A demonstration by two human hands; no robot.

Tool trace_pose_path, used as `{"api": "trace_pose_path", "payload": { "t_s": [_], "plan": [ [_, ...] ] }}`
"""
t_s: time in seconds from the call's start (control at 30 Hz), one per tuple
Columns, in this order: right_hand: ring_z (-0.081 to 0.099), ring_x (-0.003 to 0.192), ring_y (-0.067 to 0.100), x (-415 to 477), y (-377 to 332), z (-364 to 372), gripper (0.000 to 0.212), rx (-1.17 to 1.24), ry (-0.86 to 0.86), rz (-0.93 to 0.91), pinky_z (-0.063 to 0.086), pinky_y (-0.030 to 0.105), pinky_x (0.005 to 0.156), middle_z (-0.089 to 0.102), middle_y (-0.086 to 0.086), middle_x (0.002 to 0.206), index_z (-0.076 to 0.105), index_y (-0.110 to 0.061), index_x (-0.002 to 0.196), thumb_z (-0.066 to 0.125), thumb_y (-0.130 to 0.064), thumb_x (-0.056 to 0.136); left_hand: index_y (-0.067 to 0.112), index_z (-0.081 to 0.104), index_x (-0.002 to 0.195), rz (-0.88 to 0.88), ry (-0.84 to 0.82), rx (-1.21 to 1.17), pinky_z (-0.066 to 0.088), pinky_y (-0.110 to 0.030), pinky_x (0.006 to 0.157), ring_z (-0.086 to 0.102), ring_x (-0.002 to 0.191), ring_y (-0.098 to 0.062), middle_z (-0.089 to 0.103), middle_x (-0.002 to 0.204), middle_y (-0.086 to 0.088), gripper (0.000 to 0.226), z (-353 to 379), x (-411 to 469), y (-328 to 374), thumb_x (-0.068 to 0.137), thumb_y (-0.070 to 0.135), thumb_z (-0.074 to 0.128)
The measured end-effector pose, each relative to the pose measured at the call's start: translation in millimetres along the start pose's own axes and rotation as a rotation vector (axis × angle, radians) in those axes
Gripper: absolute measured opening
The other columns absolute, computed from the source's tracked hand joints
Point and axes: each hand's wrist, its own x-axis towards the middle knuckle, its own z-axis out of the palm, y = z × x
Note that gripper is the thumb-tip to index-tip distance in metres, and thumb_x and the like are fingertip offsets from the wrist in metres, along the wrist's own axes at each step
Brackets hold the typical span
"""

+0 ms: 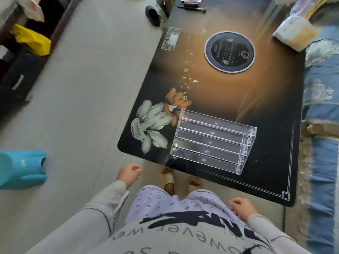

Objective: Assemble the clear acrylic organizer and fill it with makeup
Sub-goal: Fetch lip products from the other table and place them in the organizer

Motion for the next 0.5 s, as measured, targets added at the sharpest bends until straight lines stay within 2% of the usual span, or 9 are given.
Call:
{"api": "trace_pose_path", "payload": {
  "t_s": [0.13, 0.2, 0.27, 0.33, 0.4, 0.47, 0.5],
  "plan": [
    [0.049, 0.060, 0.019, 14, -10, -18, 0.029, -0.329, -0.025, -0.085, 0.038, 0.022, 0.048, 0.059, 0.014, 0.087, 0.059, 0.001, 0.113, 0.039, -0.002, 0.094, 0.001, 0.068, 0.098, -0.062, 0.101, -0.178, 0.050, -0.035, 0.077, 0.060, 0.076, -0.031, 0.069, 0.097, -0.023, 0.023, 13, -23, -15, 0.085, 0.005, 0.050],
    [0.059, 0.082, 0.021, 22, -18, -27, 0.029, -0.624, -0.077, -0.189, 0.047, 0.024, 0.064, 0.065, 0.011, 0.105, 0.061, -0.007, 0.114, 0.042, -0.005, 0.092, 0.004, 0.069, 0.096, -0.116, 0.129, -0.254, 0.052, -0.036, 0.082, 0.065, 0.087, -0.036, 0.070, 0.100, -0.024, 0.022, 30, -42, -32, 0.085, 0.006, 0.050],
    [0.061, 0.102, 0.020, 26, -29, -32, 0.029, -0.881, -0.112, -0.272, 0.047, 0.023, 0.083, 0.065, 0.007, 0.116, 0.063, -0.011, 0.112, 0.045, -0.007, 0.090, 0.007, 0.069, 0.092, -0.167, 0.136, -0.345, 0.050, -0.033, 0.074, 0.061, 0.074, -0.029, 0.068, 0.092, -0.026, 0.020, 53, -63, -53, 0.085, 0.006, 0.051],
    [0.061, 0.105, 0.020, 30, -40, -30, 0.029, -0.992, -0.129, -0.328, 0.046, 0.024, 0.088, 0.066, 0.008, 0.116, 0.065, -0.009, 0.108, 0.044, -0.004, 0.088, 0.011, 0.067, 0.083, -0.226, 0.129, -0.453, 0.044, -0.029, 0.068, 0.054, 0.067, -0.021, 0.066, 0.084, -0.022, 0.017, 80, -84, -78, 0.084, 0.005, 0.051],
    [0.062, 0.103, 0.021, 32, -52, -21, 0.029, -1.052, -0.127, -0.367, 0.047, 0.026, 0.088, 0.067, 0.008, 0.111, 0.065, -0.008, 0.106, 0.043, -0.003, 0.088, 0.015, 0.062, 0.072, -0.304, 0.128, -0.547, 0.039, -0.025, 0.064, 0.052, 0.061, -0.022, 0.063, 0.074, -0.014, 0.020, 107, -105, -104, 0.085, 0.005, 0.051],
    [0.062, 0.091, 0.022, 35, -64, -6, 0.026, -1.070, -0.120, -0.401, 0.047, 0.026, 0.083, 0.066, 0.008, 0.096, 0.067, -0.011, 0.098, 0.044, -0.005, 0.088, 0.017, 0.059, 0.063, -0.386, 0.150, -0.651, 0.038, -0.026, 0.058, 0.050, 0.060, -0.022, 0.059, 0.067, -0.009, 0.029, 132, -125, -128, 0.086, 0.003, 0.050],
    [0.059, 0.079, 0.023, 35, -70, 3, 0.024, -1.037, -0.130, -0.413, 0.048, 0.027, 0.076, 0.063, 0.009, 0.085, 0.067, -0.011, 0.087, 0.044, -0.004, 0.087, 0.016, 0.060, 0.062, -0.425, 0.178, -0.712, 0.039, -0.026, 0.059, 0.051, 0.063, -0.023, 0.059, 0.068, -0.009, 0.030, 142, -132, -137, 0.087, 0.002, 0.051]
  ]
}}
